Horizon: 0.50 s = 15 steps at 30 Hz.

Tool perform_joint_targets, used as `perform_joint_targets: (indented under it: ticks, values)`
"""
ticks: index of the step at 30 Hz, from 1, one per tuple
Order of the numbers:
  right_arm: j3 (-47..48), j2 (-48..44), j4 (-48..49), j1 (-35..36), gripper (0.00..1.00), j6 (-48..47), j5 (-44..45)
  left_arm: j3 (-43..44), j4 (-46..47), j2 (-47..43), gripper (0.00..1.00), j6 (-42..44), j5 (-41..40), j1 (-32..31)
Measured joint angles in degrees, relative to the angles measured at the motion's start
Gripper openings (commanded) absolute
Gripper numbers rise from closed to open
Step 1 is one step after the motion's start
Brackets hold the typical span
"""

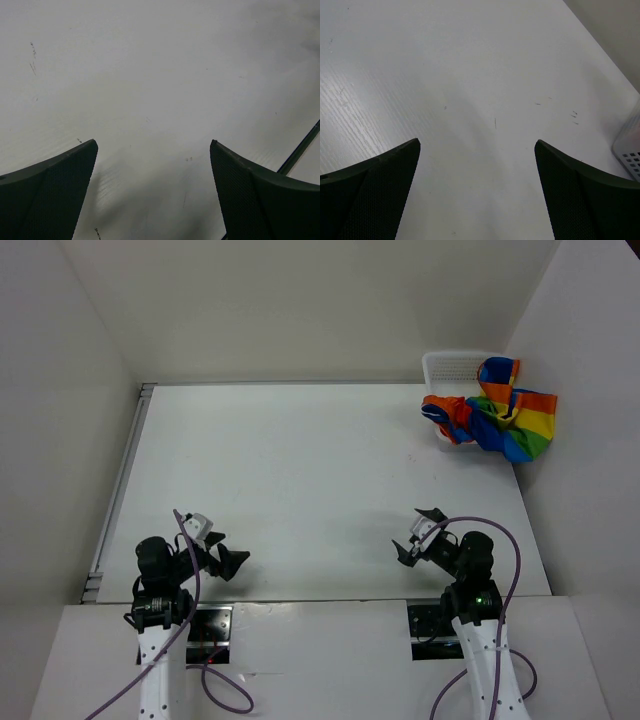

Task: Fold and stack the shorts
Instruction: Grab the shorts from the pile

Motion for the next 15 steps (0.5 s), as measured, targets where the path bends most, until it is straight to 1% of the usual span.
perform_joint_targets:
  ticks: [7, 10, 12, 15]
  values:
    - [0.00, 0.00, 0.00, 0.02, 1.00, 0.00, 0.02, 0.00, 0.00, 0.00, 1.00, 0.00, 0.20, 0.00]
    - [0.00, 0.00, 0.04, 0.00, 1.00, -1.46, 0.00, 0.02, -0.13, 0.00, 1.00, -0.02, 1.79, 0.00]
    - [0.00, 0.00, 0.37, 0.00, 1.00, -5.07, -1.09, 0.02, -0.11, 0.00, 1.00, -0.02, 3.63, -0.02]
    - [-0.02, 0.00, 1.92, 0.02, 1.00, -18.01, -4.04, 0.00, 0.33, -0.02, 1.00, -0.04, 6.27, -0.02]
